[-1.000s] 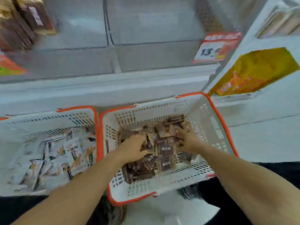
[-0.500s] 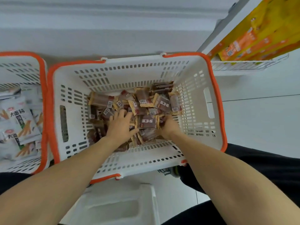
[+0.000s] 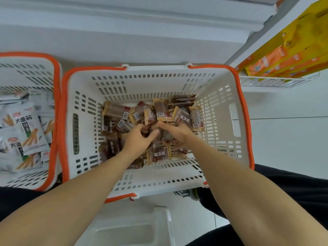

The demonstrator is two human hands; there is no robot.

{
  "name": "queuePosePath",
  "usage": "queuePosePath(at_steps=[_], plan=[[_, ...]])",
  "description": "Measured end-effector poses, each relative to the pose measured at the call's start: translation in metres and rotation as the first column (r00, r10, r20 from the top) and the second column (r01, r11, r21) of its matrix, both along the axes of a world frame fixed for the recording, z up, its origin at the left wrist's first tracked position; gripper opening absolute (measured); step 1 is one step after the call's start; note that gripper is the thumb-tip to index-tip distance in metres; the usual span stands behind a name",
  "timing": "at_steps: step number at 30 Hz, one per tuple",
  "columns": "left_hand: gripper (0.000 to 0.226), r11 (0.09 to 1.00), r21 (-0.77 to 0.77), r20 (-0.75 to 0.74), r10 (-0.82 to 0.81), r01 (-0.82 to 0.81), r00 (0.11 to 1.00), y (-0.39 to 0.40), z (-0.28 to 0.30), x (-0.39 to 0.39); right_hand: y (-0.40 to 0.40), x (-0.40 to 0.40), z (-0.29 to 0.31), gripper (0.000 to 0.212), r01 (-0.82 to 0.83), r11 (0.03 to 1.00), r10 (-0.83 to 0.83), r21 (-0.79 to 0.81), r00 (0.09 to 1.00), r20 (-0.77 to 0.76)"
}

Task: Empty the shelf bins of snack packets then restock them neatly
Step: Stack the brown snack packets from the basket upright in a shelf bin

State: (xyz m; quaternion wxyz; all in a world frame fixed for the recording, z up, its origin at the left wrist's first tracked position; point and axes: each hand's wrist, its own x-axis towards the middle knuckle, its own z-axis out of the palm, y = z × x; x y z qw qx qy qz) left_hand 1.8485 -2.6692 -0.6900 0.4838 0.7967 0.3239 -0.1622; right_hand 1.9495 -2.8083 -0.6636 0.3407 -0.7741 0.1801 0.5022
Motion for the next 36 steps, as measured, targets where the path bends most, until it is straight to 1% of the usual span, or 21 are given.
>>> queuePosePath(at_steps=[1,2,4,6,9,11,13,14,16,17,19,20,21,22,24,25,27,30,32,34,36], plan=[[0.050,0.998,0.000,0.005,0.062,-0.062,0.998,0.003,0.002,0.000,0.006,-0.005,-0.001,0.094,0.014,1.000,-0.014,0.011,1.000,0.015],[0.047,0.996,0.007,0.000,0.089,-0.089,0.996,0.007,0.002,0.001,0.011,-0.010,-0.001,0.088,0.007,1.000,-0.008,0.016,0.998,0.057],[0.040,0.995,0.012,-0.014,0.101,-0.101,0.995,0.015,0.001,0.002,0.016,-0.016,-0.006,0.069,-0.091,0.995,0.095,-0.031,0.979,0.178],[0.030,0.994,-0.042,-0.033,0.101,-0.102,0.994,0.022,-0.002,0.003,0.018,-0.019,-0.010,0.064,-0.182,0.978,0.199,-0.099,0.959,0.200],[0.024,0.991,-0.125,-0.050,0.041,-0.047,0.998,0.025,0.003,-0.001,0.016,-0.019,-0.013,0.050,-0.109,0.994,0.110,-0.021,0.989,0.101],[0.024,0.998,-0.063,-0.040,0.010,-0.013,0.999,0.026,0.010,-0.004,0.014,-0.013,-0.009,0.043,-0.094,0.995,0.090,0.039,0.992,0.086],[0.022,0.998,0.004,-0.005,0.063,-0.063,0.998,0.029,0.021,-0.005,0.012,-0.005,-0.003,0.034,-0.098,0.993,0.089,0.066,0.988,0.130],[0.020,0.994,-0.021,0.005,0.110,-0.110,0.994,0.032,0.026,-0.005,0.011,0.000,0.001,0.030,-0.076,0.994,0.063,0.079,0.986,0.156],[0.015,0.935,-0.243,0.014,0.269,-0.257,0.963,0.042,0.033,-0.006,0.012,0.006,0.008,0.032,-0.010,0.990,-0.011,0.138,0.988,0.151],[0.017,0.878,-0.356,-0.003,0.342,-0.320,0.940,0.046,0.036,-0.006,0.014,0.007,0.014,0.041,0.024,0.983,-0.046,0.181,0.992,0.121],[0.026,0.775,-0.477,-0.054,0.445,-0.415,0.894,0.052,0.044,-0.007,0.020,0.006,0.019,0.064,0.030,0.969,-0.045,0.247,0.997,0.056],[0.033,0.716,-0.527,-0.086,0.491,-0.458,0.867,0.055,0.045,-0.009,0.023,0.004,0.019,0.064,0.022,0.958,-0.028,0.286,0.999,0.019],[0.040,0.661,-0.577,-0.114,0.516,-0.479,0.849,0.057,0.046,-0.012,0.027,0.000,0.023,0.056,0.024,0.941,-0.017,0.337,1.000,-0.024],[0.049,0.622,-0.625,-0.136,0.507,-0.471,0.851,0.057,0.050,-0.015,0.032,-0.005,0.027,0.047,0.043,0.919,-0.016,0.392,0.997,-0.071],[0.060,0.624,-0.672,-0.123,0.437,-0.399,0.891,0.055,0.056,-0.021,0.041,-0.014,0.037,0.037,0.045,0.871,0.023,0.489,0.991,-0.132],[0.060,0.650,-0.661,-0.109,0.411,-0.374,0.905,0.054,0.058,-0.024,0.045,-0.019,0.041,0.037,0.028,0.850,0.059,0.527,0.987,-0.147],[0.056,0.658,-0.653,-0.112,0.405,-0.374,0.907,0.050,0.060,-0.030,0.048,-0.025,0.047,0.034,-0.007,0.820,0.119,0.572,0.980,-0.158],[0.065,0.673,-0.667,-0.140,0.308,-0.319,0.941,0.046,0.071,-0.034,0.042,-0.030,0.054,0.025,-0.087,0.838,0.179,0.538,0.976,-0.122],[0.063,0.634,-0.706,-0.172,0.277,-0.315,0.945,0.044,0.080,-0.035,0.036,-0.029,0.057,0.022,-0.172,0.851,0.226,0.496,0.973,-0.051],[0.057,0.603,-0.731,-0.191,0.268,-0.319,0.944,0.042,0.083,-0.035,0.033,-0.028,0.057,0.024,-0.178,0.858,0.208,0.481,0.978,-0.010],[0.056,0.610,-0.717,-0.202,0.283,-0.338,0.938,0.042,0.082,-0.036,0.032,-0.027,0.053,0.030,-0.140,0.880,0.140,0.455,0.990,0.035]])
